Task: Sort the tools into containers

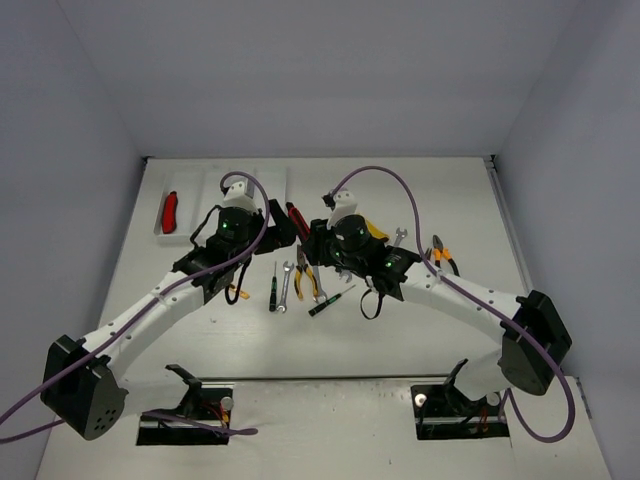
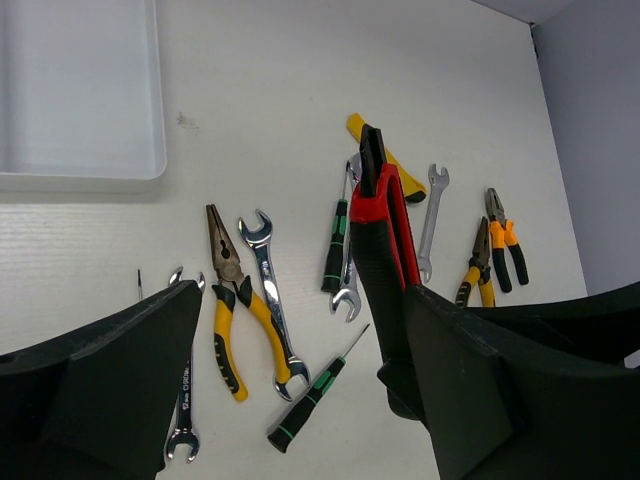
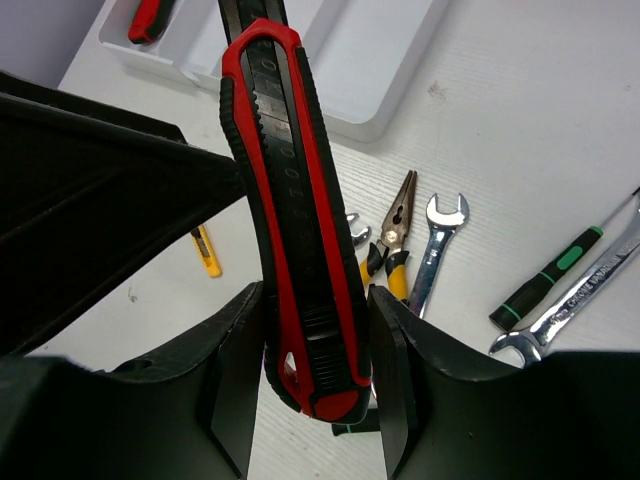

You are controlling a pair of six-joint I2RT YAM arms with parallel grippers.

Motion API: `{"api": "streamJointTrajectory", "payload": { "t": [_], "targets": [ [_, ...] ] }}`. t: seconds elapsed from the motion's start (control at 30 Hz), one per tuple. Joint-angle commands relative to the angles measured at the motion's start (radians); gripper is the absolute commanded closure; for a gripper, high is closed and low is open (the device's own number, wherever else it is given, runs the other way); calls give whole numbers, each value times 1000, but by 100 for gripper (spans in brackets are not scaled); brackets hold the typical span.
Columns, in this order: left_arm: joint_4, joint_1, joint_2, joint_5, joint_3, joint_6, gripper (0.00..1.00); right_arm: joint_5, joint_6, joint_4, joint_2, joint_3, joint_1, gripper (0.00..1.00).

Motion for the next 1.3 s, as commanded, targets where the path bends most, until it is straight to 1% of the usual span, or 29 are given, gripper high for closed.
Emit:
{"api": "streamJointTrajectory", "payload": {
  "t": [0.0, 0.2, 0.47, 0.73, 0.8, 0.87, 0.97, 1.07, 1.1, 1.13, 1.17, 1.2, 1.23, 1.27],
  "targets": [
    [113, -12, -19, 15, 43, -29, 24, 42, 33, 142, -53, -4, 23, 100],
    [124, -12, -8, 31, 50, -35, 36, 33, 38, 155, -50, -9, 23, 100],
    [130, -12, 35, 41, 58, -55, 41, 18, 44, 165, -50, -4, 28, 100],
    [163, -12, 60, 90, 71, -91, 54, 16, 38, 170, -56, -10, 33, 100],
    [175, -12, 66, 105, 73, -101, 61, 16, 40, 171, -57, -13, 33, 100],
    [182, -12, 67, 113, 73, -109, 75, 16, 40, 171, -57, -16, 34, 100],
    [184, -12, 64, 115, 70, -114, 89, 15, 38, 171, -57, -18, 33, 100],
    [183, -14, 57, 110, 68, -114, 99, 15, 39, 173, -59, -19, 33, 99],
    [183, -12, 55, 106, 66, -110, 100, 17, 37, 173, -59, -19, 34, 97],
    [183, -11, 51, 100, 65, -105, 100, 20, 33, 172, -60, -20, 34, 92],
    [183, -11, 48, 94, 63, -100, 100, 23, 29, 171, -60, -22, 34, 85],
    [181, -10, 45, 87, 61, -94, 100, 24, 25, 171, -61, -24, 34, 74],
    [178, -9, 41, 76, 57, -85, 100, 25, 19, 170, -61, -24, 34, 68],
    [172, -7, 40, 68, 56, -73, 100, 25, 18, 170, -63, -28, 33, 57]
  ]
}}
